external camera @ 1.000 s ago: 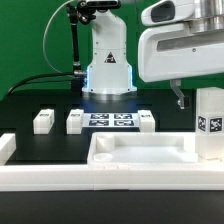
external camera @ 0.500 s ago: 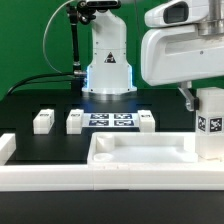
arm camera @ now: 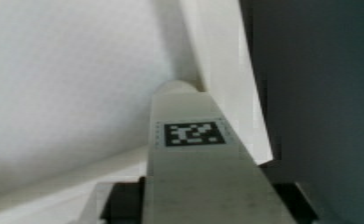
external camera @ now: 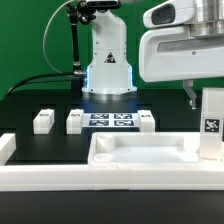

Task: Assemble desk

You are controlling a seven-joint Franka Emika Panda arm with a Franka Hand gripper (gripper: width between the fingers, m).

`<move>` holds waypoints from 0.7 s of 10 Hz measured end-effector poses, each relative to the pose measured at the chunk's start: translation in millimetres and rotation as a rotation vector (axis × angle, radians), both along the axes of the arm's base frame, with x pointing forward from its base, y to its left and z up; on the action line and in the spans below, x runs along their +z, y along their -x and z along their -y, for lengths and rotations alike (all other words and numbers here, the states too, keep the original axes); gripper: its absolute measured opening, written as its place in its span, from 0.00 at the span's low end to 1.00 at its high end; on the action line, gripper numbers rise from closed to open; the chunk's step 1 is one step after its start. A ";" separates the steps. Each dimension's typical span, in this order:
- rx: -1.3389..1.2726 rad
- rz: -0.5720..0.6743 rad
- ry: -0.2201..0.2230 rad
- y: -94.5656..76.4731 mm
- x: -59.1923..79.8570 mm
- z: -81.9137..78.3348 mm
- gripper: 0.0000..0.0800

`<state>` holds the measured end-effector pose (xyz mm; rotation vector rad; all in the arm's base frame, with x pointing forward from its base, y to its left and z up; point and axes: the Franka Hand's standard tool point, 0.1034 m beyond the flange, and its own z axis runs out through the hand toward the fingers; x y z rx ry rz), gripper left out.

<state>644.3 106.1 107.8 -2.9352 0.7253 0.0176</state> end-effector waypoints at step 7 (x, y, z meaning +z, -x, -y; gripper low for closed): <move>-0.891 -0.096 -0.093 -0.1 -1.2 -5.8 0.37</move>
Offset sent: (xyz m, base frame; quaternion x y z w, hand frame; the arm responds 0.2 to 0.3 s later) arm 0.0175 0.0157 0.0065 0.0722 -0.0328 0.4041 0.9113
